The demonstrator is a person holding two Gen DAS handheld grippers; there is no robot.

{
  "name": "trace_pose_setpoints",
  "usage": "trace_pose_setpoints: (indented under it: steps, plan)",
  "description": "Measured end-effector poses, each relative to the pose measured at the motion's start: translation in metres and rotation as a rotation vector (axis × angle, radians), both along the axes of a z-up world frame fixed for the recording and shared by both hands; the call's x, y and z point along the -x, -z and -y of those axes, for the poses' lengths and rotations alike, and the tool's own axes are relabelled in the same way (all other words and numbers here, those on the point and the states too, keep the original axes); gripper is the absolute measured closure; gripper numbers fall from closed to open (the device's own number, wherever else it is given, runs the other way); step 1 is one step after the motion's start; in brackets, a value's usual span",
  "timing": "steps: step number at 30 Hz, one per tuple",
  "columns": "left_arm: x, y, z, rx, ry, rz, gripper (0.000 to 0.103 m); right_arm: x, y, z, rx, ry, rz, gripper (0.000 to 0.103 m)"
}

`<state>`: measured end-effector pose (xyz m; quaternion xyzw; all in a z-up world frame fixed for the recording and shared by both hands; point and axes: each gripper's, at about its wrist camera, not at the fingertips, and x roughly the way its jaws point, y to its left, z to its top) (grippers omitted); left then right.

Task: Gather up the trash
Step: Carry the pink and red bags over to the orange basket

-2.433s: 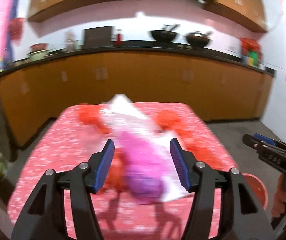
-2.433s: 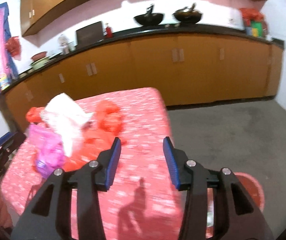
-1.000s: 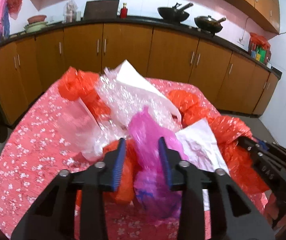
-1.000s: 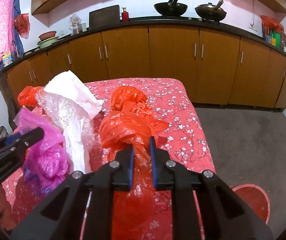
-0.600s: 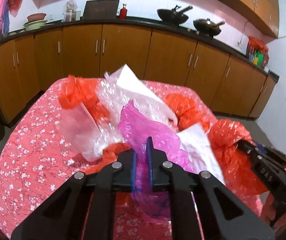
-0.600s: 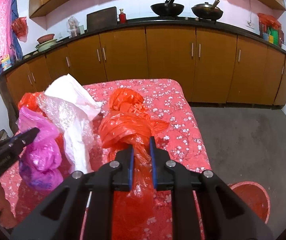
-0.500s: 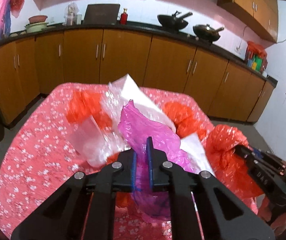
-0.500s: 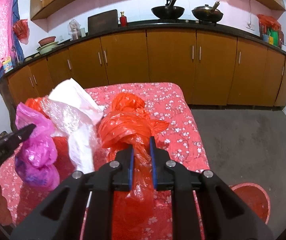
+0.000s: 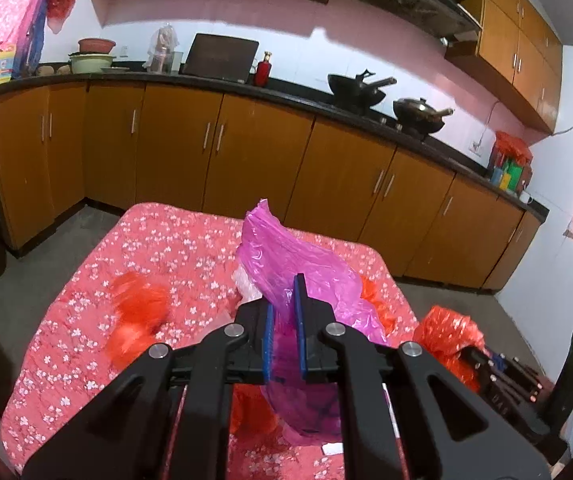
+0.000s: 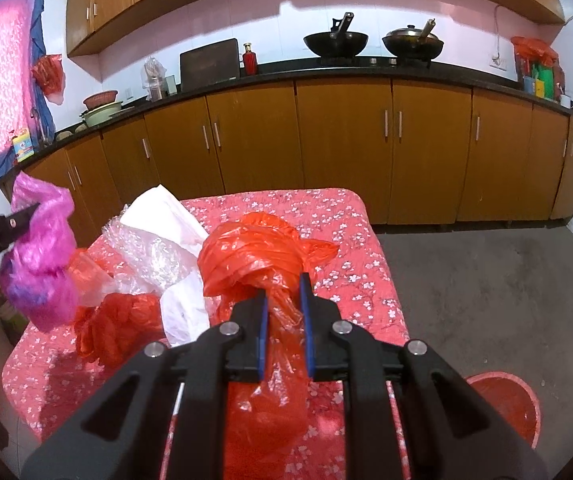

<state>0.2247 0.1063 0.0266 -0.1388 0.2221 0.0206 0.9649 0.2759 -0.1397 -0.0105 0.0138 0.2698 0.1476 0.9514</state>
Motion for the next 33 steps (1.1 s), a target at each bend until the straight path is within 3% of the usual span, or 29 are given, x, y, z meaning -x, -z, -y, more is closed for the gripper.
trace_pose_setpoints:
  steps: [18,27,33]
  plan:
    - [0.006,-0.028,0.030,-0.053,0.033,0.060,0.094,0.019,-0.018,0.057,-0.022,0.096,0.047,0.088]
    - [0.000,-0.028,0.081,-0.075,0.120,0.066,0.094,0.027,-0.011,0.104,-0.017,0.188,0.047,0.088]
    - [-0.006,-0.016,0.137,-0.093,0.227,0.049,0.094,0.036,0.001,0.149,-0.002,0.288,0.033,0.088]
